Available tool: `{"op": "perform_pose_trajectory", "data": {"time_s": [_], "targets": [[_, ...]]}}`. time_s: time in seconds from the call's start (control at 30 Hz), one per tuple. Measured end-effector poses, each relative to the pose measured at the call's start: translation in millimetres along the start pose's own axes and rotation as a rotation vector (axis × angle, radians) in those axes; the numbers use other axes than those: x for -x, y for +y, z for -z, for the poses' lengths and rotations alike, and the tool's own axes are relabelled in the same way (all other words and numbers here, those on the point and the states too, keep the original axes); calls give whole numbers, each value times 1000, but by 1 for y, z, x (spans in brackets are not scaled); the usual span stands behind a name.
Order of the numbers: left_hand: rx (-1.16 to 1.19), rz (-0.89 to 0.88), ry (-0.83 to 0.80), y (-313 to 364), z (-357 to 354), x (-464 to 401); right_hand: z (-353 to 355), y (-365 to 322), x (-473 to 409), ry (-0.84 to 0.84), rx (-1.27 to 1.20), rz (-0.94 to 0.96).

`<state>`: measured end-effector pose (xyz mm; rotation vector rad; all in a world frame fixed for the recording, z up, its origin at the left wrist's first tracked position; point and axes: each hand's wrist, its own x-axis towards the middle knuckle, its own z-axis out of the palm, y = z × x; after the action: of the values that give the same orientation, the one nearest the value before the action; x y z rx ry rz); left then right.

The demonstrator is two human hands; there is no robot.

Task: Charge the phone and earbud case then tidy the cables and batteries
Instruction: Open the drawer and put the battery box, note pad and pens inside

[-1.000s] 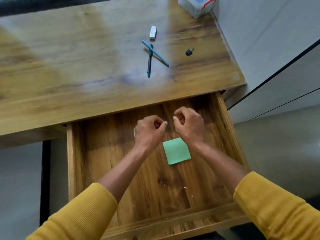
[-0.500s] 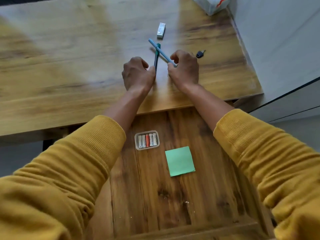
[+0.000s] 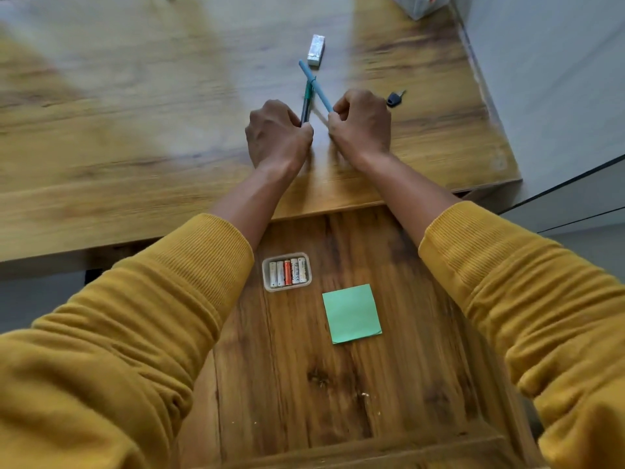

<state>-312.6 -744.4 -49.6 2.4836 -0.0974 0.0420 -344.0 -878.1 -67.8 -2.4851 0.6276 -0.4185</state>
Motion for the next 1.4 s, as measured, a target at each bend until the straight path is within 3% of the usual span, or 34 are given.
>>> {"op": "perform_pose_trajectory", "data": {"time_s": [0.17, 0.47, 0.97, 1.4], "targets": [[54, -2, 84, -11, 23, 31, 16, -13, 44, 43, -182, -19], [262, 13, 64, -79, 80, 149, 21, -44, 175, -158, -356, -16], [63, 289, -191, -213, 95, 311, -22, -42, 346, -651, -176, -218], [-8, 375, -204, -236, 83, 320, -49, -46, 371, -732, -45, -227]]}}
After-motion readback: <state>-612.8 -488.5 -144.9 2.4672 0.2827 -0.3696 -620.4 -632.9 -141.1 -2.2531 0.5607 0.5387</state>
